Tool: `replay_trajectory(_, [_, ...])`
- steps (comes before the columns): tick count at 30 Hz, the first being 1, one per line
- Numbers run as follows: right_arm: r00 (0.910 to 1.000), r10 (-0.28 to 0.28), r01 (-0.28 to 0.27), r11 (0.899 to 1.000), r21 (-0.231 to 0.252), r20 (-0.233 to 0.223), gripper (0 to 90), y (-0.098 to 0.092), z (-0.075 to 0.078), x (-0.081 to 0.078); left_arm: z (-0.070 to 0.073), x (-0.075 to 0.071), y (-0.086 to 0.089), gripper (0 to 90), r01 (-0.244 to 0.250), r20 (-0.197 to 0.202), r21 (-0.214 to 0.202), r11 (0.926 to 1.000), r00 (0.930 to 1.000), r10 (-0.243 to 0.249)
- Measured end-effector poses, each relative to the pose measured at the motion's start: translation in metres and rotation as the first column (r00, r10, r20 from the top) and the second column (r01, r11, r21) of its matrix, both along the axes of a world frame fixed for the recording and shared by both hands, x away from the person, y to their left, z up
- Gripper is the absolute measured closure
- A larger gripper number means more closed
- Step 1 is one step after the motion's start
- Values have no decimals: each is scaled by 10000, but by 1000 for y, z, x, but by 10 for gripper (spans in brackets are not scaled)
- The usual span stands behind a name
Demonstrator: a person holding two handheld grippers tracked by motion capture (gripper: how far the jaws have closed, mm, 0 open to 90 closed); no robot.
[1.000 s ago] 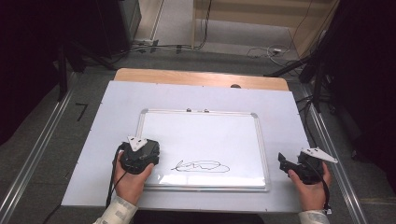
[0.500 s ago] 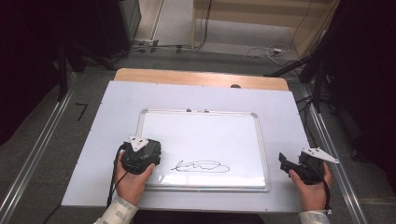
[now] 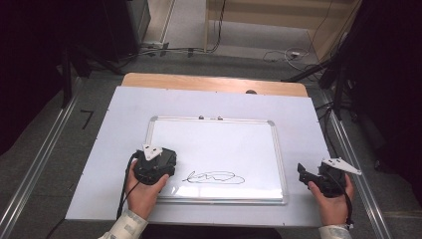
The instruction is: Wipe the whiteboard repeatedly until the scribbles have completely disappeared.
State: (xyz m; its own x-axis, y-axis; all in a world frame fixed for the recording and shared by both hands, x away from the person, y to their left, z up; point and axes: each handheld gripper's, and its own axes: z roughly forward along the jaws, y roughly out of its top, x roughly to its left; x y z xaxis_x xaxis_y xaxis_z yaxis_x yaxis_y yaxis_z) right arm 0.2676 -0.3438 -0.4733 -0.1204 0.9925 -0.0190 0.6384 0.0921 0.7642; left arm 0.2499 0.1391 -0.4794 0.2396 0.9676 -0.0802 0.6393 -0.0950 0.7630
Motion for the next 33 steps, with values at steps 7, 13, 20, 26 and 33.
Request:
replay_trajectory(7, [10000, -18, 18, 10000, 17, 0, 165, 0, 0, 0, -2, 3, -4, 407, 256, -88, -19, 9997, 9996, -256])
replay_trajectory(13, [10000, 3, -3, 10000, -4, 8, 165, 0, 0, 0, -4, 5, -13, 407, 669, -95, 28, 9978, 9977, -669])
replay_trajectory(20, [10000, 0, 0, 10000, -6, -6, 165, 0, 0, 0, -6, 9, -19, 408, 941, -166, 85, 9955, 9954, -940])
replay_trajectory(26, [10000, -5, 5, 10000, -6, -15, 165, 0, 0, 0, -6, 14, -25, 408, 1175, -215, 142, 9930, 9929, -1172])
replay_trajectory(33, [10000, 9, -9, 10000, 4, -5, 165, 0, -1, 0, -6, 17, -35, 407, 1445, -216, 92, 9895, 9893, -1443])
